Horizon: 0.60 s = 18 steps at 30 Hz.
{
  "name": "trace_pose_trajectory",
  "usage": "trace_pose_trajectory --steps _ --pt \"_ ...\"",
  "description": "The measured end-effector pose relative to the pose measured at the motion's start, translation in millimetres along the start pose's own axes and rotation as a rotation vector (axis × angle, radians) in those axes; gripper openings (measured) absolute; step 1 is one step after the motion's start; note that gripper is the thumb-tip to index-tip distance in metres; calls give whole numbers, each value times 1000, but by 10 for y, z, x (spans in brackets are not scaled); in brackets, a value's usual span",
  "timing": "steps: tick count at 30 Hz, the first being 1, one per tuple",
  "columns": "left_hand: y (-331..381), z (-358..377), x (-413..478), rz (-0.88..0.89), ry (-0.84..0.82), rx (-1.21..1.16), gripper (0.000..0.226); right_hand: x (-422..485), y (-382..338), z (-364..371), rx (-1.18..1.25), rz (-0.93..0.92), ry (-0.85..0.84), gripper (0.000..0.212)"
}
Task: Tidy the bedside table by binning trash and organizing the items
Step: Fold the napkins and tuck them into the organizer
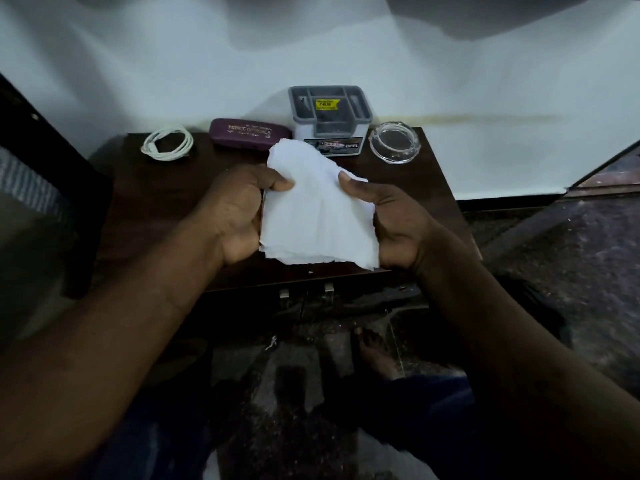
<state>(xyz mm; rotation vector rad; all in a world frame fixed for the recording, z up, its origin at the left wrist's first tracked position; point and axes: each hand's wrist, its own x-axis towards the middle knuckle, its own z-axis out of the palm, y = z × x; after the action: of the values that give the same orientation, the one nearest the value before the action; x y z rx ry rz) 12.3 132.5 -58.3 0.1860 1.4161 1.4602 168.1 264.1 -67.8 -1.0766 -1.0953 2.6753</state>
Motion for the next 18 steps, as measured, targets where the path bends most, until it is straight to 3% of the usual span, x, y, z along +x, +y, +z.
trace_pose_trajectory --steps 3,6,11,15,18 --pt "65 -157 -76 11 -16 -36 42 79 66 140 48 -16 -78 41" --pt "112 -336 -119 43 76 -13 43 155 94 272 53 -36 -133 48" --pt "150 -619 -191 77 262 99 30 327 137 567 -6 -62 0 51" --pt "174 -797 -220 84 301 63 30 419 217 767 -78 -122 40 26" --pt "221 -897 -221 113 350 61 23 474 284 861 -86 -147 51 30"
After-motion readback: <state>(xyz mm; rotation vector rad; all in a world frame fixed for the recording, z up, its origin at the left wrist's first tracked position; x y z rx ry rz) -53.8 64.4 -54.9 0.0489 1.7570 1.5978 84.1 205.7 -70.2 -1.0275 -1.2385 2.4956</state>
